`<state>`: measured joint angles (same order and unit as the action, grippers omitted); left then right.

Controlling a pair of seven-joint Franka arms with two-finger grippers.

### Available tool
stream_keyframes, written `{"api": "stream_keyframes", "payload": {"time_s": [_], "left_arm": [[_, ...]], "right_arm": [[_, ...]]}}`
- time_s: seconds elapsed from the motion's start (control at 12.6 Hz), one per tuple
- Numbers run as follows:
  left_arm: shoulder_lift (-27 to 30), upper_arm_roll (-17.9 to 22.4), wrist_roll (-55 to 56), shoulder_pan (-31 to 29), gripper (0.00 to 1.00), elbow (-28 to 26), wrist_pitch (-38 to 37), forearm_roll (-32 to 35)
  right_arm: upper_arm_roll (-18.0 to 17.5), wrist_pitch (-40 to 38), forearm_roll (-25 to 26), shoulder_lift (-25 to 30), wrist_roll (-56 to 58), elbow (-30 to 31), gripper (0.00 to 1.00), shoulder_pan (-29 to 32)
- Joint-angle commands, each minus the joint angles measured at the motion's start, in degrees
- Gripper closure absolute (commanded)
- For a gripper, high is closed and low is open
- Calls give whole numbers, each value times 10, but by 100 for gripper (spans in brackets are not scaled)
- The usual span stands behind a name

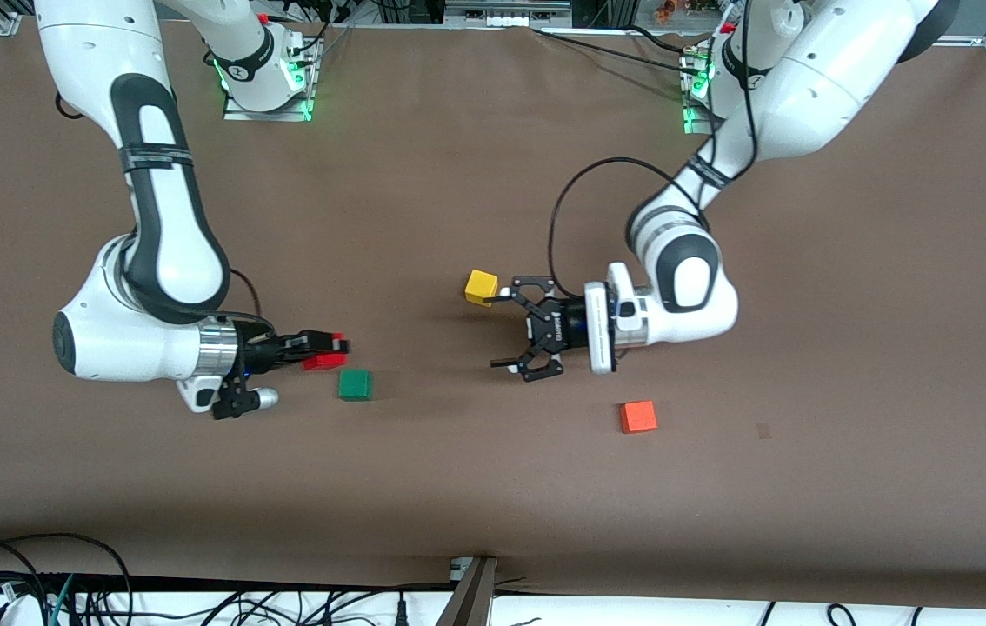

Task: Pass red block to right arm, stack on blue
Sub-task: 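Open the left gripper while the right gripper pulls the cube away, then lower the red cube onto the blue cube with the right gripper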

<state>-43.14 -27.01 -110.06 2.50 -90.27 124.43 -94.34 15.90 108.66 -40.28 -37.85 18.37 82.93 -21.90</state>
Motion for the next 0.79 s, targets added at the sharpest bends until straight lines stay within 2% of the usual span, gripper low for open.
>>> {"api": "stream_keyframes", "payload": {"time_s": [0.0, 0.08, 0.24, 0.4, 0.63, 0.71], "left_arm": [[34, -1, 99, -45, 0, -19, -41, 105], [45, -1, 153, -58, 0, -19, -58, 152], [74, 1, 259, -92, 0, -18, -97, 257], [98, 3, 364, -127, 0, -10, -152, 358], [159, 3, 511, -176, 0, -8, -239, 524], [189, 3, 559, -187, 0, -2, -266, 575]], "right_arm": [[6, 36, 167, 2, -39, -3, 92, -8], [10, 41, 219, 2, -48, 0, 92, -8], [19, 47, 278, 6, -87, 11, 92, -10], [19, 76, 335, 28, -127, 60, 92, -15], [19, 225, 338, 78, -133, 206, 92, -20], [18, 262, 337, 85, -133, 236, 92, -20]]}}
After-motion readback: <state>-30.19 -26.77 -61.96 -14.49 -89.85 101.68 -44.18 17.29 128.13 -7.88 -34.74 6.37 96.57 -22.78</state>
